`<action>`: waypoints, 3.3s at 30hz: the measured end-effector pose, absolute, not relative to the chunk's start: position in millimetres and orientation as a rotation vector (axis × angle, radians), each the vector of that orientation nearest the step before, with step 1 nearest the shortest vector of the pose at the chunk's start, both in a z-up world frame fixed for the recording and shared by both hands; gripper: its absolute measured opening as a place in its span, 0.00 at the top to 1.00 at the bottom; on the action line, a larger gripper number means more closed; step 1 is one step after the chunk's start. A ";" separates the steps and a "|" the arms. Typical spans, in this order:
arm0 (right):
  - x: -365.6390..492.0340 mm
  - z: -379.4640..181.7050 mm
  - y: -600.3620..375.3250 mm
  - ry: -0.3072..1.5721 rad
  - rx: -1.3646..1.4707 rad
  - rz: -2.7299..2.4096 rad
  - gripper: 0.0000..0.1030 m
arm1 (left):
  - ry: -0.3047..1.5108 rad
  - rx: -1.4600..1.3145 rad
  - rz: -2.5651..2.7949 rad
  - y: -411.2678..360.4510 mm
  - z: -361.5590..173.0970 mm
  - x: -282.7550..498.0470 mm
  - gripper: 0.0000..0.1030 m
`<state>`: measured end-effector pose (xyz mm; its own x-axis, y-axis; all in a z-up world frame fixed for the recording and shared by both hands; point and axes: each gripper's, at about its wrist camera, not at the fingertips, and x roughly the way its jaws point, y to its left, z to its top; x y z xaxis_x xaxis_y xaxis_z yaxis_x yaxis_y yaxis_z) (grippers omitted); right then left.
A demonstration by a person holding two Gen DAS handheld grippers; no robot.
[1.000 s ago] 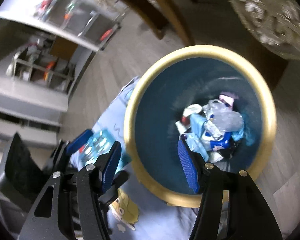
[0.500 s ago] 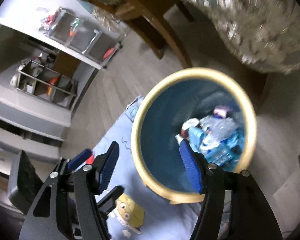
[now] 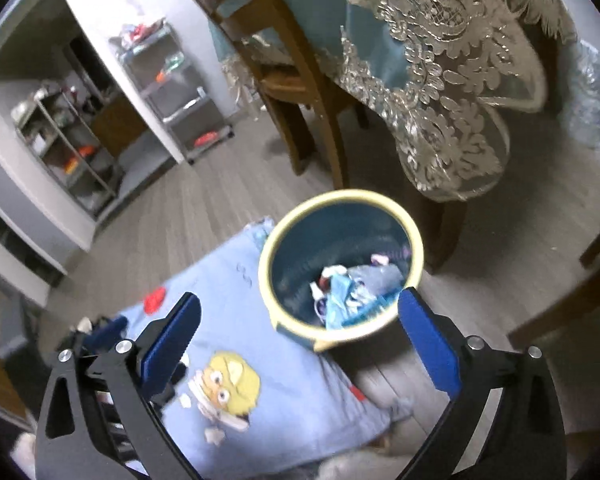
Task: Collect trash
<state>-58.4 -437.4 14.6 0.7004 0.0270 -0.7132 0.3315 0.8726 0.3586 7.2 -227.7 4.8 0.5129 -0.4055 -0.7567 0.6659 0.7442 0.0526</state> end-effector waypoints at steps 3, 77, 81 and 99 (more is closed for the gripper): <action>-77.4 16.0 -416.2 0.769 0.431 -0.205 0.05 | 0.790 0.321 -0.641 -209.9 13.6 -8.4 0.06; -112.7 8.1 -369.6 0.705 0.249 -0.328 0.05 | 0.755 0.296 -0.505 -171.7 32.4 -49.5 0.06; -112.7 8.2 -369.7 0.706 0.248 -0.327 0.05 | 0.754 0.295 -0.508 -171.8 33.0 -49.5 0.06; -112.7 8.2 -370.3 0.706 0.249 -0.328 0.05 | 0.754 0.305 -0.512 -172.6 31.9 -50.3 0.06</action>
<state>-112.7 -370.3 8.2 0.7134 -0.2095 -0.6687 0.3757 0.9199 0.1127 -50.3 -172.6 31.9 0.6157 -0.3303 -0.7154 0.5429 0.8358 0.0814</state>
